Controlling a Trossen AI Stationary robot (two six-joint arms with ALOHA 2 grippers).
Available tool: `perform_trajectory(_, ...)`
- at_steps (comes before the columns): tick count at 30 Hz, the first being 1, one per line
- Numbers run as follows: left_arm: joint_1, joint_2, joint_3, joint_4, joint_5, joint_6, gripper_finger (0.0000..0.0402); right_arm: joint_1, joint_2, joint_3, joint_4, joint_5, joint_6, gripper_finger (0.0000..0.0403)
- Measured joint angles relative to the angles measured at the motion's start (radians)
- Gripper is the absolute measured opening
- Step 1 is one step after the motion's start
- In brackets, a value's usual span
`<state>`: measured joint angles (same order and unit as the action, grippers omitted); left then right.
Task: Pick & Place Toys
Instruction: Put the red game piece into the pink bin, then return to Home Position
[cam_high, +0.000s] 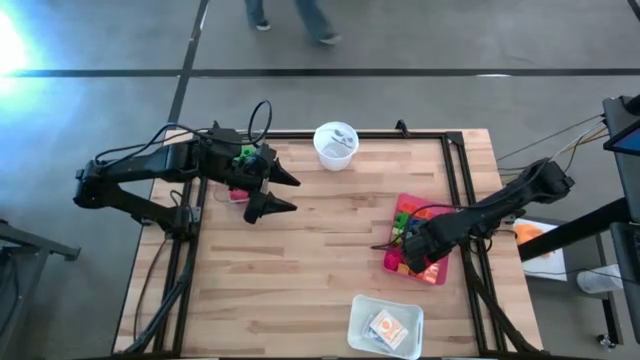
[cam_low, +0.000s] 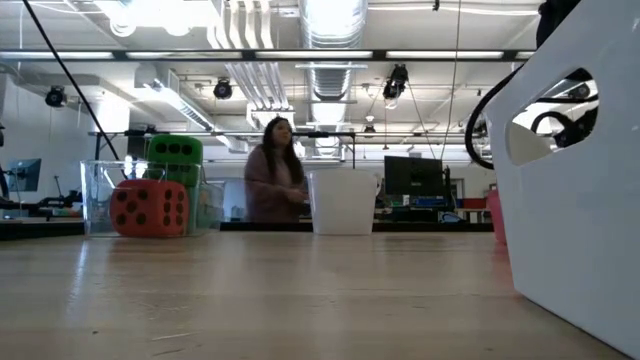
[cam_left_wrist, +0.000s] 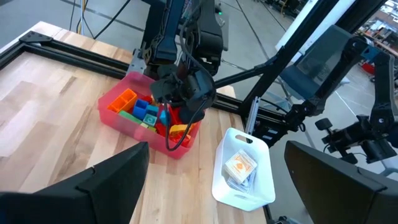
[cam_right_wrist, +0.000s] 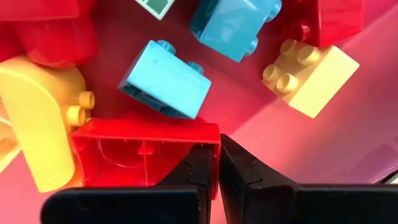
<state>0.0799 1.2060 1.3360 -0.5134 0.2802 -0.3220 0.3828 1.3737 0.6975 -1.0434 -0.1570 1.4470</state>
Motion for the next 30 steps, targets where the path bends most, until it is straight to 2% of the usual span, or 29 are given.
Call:
perform_trajectory(4,0.000,0.000,0.000,-0.001,0.000,0.000,0.0375,0.000,-0.013,0.000,0.000,0.001,0.015,0.0013)
perform_trajectory(6,0.000,0.000,0.000,-0.001,0.000,0.000,0.0375,0.000,-0.020,0.000,0.000,-0.002,0.014,0.0028)
perform_trajectory(14,0.000,0.000,0.000,-0.004,0.000,0.000,0.0375,0.001,-0.062,0.001,0.003,-0.003,0.019,0.0149)
perform_trajectory(19,0.000,0.000,0.000,-0.004,0.000,0.000,0.0375,0.001,-0.097,0.002,0.001,-0.003,0.061,0.0198)
perform_trajectory(23,0.000,0.000,0.000,-0.012,0.000,0.000,0.0375,0.001,-0.142,0.002,0.003,-0.003,0.102,0.0215)
perform_trajectory(30,-0.002,0.000,0.000,-0.010,0.037,0.001,0.0375,0.004,-0.246,0.003,0.011,-0.001,0.154,0.0214)
